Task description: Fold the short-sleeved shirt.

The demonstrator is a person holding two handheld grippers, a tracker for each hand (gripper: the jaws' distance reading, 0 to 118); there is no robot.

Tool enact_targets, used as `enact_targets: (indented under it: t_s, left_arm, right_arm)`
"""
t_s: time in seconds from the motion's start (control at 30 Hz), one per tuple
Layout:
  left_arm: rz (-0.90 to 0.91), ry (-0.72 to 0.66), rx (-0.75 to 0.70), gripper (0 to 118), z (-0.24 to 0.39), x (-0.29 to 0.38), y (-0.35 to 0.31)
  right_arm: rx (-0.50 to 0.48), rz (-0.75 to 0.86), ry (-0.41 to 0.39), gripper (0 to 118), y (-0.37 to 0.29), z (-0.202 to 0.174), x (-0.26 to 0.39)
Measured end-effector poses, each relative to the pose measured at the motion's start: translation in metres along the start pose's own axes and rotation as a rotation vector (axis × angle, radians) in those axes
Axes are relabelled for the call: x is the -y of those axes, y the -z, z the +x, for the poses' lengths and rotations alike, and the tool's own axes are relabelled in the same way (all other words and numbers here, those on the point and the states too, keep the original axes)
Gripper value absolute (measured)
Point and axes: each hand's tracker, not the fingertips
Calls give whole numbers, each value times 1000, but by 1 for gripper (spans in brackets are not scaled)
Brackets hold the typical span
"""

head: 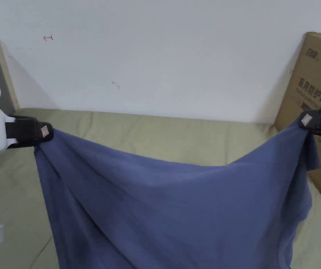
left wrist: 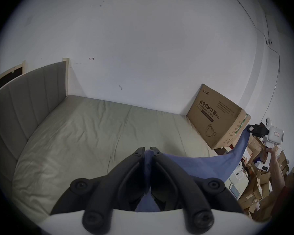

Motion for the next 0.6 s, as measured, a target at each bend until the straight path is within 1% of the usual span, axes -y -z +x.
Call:
enact_targets:
  t_s: [0.03, 0.07, 0.13, 0.2, 0.27, 0.3, 0.37, 0.4, 0.53, 0.6]
  left_arm:
    - [3, -3, 2, 5, -2, -9, 11]
    - [0, -10, -8, 5, -5, -18, 24]
    - [1, 2, -13, 5, -10, -37, 47]
    - [2, 42, -83, 5, -13, -58, 73]
    - [16, 34, -59, 5, -20, -80, 98]
    - [23, 23, -84, 5, -22, -92, 111]
    - [36, 33, -90, 5, -28, -113, 138]
    - [47, 42, -128, 5, -28, -123, 149]
    - [68, 42, -135, 5, -36, -163, 191]
    - [91, 42, -147, 5, -41, -181, 207]
  right_arm:
    - [42, -15, -46, 0, 16, -1, -7]
    - [62, -7, -68, 0, 31, -2, -14]
    - [72, -12, -77, 0, 59, -12, -30]
    - [86, -5, -76, 0, 91, -12, -46]
    - [112, -7, -80, 0, 124, -15, -66]
    - [126, 3, -76, 0, 140, -15, -75]
    - [154, 11, -77, 0, 172, -17, -95]
    - [162, 17, -82, 0, 186, -18, -104]
    - [218, 68, -146, 0, 236, -28, -140]
    - [218, 86, -144, 0, 256, -33, -158]
